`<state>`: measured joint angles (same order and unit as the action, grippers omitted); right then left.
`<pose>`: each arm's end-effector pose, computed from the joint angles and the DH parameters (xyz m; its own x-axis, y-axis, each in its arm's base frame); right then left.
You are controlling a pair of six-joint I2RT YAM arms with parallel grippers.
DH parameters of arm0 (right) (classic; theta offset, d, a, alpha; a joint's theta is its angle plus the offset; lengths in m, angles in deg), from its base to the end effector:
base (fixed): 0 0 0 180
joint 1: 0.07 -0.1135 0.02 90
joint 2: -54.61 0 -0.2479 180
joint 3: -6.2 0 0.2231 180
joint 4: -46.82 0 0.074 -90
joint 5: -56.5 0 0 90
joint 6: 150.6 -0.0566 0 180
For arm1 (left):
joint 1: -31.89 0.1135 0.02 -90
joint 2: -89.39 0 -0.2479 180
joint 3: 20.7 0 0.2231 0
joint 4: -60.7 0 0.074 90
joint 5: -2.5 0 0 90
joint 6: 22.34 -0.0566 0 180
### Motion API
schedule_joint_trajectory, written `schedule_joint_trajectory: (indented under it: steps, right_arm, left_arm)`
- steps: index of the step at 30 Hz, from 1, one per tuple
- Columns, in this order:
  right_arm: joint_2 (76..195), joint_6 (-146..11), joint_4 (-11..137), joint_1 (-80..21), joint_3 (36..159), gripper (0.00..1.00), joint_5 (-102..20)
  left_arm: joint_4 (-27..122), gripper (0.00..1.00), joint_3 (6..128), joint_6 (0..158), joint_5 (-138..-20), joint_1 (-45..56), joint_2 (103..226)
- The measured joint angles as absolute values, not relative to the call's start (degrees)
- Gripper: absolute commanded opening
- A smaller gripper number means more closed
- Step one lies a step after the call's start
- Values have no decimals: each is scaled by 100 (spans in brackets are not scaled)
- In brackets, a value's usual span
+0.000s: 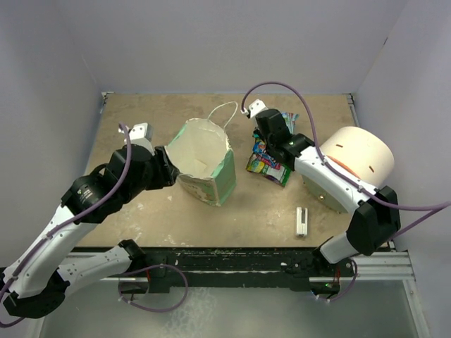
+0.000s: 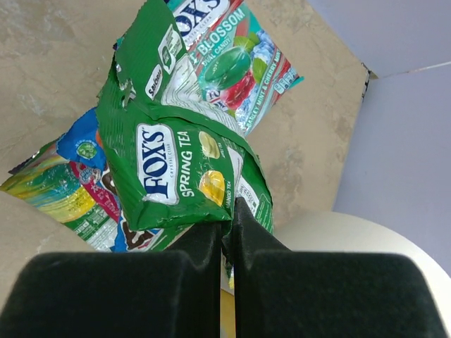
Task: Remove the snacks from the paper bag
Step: Adjust the paper bag at the center of the board.
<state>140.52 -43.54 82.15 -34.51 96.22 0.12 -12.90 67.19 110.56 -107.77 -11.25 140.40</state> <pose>0.2886 0.1599 0.3140 -0.3851 -0.5603 -0.7334 -0.2023 0.8266 -0.5252 0.1187 -0.0844 0.3641 -0.6183 -0.2957 -0.7282 0.0245 0.9188 -0.3939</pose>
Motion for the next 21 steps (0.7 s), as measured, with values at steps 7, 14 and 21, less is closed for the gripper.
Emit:
schedule_joint_trajectory:
  steps: [7, 14, 21]
  right_arm:
    - [14293, -4319, 7995, -3451, 9372, 0, 178]
    - [14774, -4120, 7708, -3451, 9226, 0, 220]
    - [14918, -4019, 7516, -3451, 9191, 5, 305]
  left_arm:
    - [-1287, 65, 7136, 11040, -10716, -1125, 14051]
    - [-1325, 73, 7416, 11005, -10672, -1125, 14129]
    - [-1462, 81, 7805, 10984, -10707, -1125, 14140]
